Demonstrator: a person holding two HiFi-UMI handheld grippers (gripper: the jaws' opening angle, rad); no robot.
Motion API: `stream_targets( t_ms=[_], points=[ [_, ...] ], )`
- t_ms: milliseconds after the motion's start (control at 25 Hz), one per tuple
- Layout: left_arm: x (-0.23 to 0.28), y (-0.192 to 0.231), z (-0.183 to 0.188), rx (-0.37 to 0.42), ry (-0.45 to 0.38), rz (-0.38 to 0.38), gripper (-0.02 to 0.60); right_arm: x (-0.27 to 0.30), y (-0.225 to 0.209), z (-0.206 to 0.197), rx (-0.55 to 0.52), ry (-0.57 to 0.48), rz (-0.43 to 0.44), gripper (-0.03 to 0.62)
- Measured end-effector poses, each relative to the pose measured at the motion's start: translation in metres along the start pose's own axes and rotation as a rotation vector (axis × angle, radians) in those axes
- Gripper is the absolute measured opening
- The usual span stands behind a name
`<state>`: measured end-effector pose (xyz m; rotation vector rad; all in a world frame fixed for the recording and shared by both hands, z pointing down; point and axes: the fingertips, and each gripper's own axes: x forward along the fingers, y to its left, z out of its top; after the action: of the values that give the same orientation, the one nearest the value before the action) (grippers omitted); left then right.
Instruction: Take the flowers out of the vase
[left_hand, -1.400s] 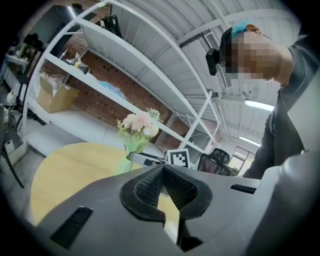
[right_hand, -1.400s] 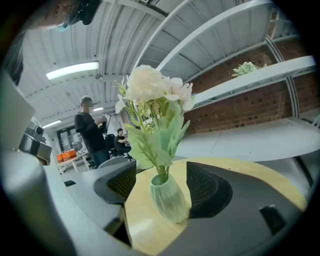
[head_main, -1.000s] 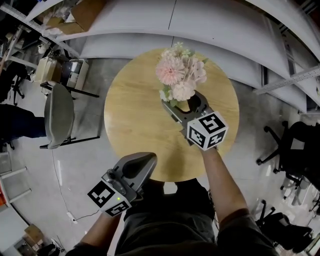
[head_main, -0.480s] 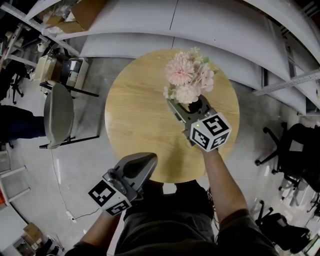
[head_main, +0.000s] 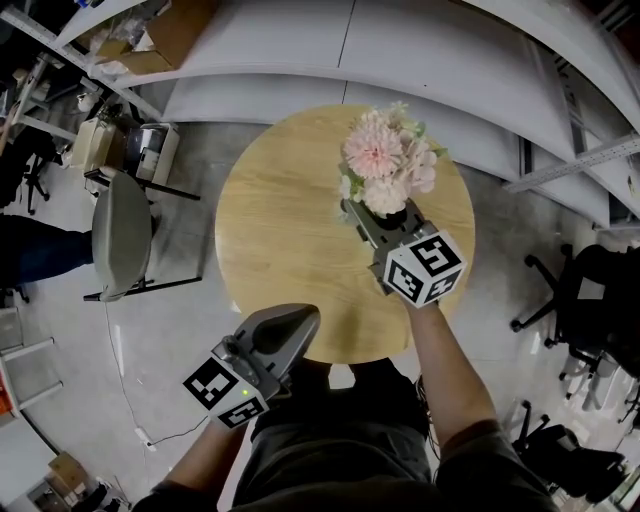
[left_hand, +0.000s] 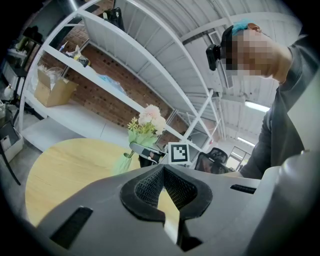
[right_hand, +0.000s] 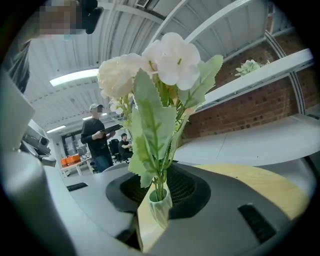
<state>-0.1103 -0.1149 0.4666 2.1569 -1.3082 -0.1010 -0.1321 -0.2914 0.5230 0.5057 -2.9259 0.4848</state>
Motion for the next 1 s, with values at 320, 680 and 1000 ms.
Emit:
stream_targets(
  t_ms=[320,680,1000],
  points=[
    [-0.016,-0.018,0.016,0.022,-0.028,-0.014,0.005,-0.017,0.015,0.044,-0.027,-0.044,-0.017,0.082],
    [-0.03,-0.035,0.043,0.058,-0.048,-0.042,0.005,-0.037,0.03,0.11,-0.044,-0.121,-0.04,0.072],
    [-0.04,-0.059,0.073,0.104,-0.09,-0.053,0.005,-0.08,0.064,0.187,-0.059,-0.217,-0.014,0.067]
  ],
)
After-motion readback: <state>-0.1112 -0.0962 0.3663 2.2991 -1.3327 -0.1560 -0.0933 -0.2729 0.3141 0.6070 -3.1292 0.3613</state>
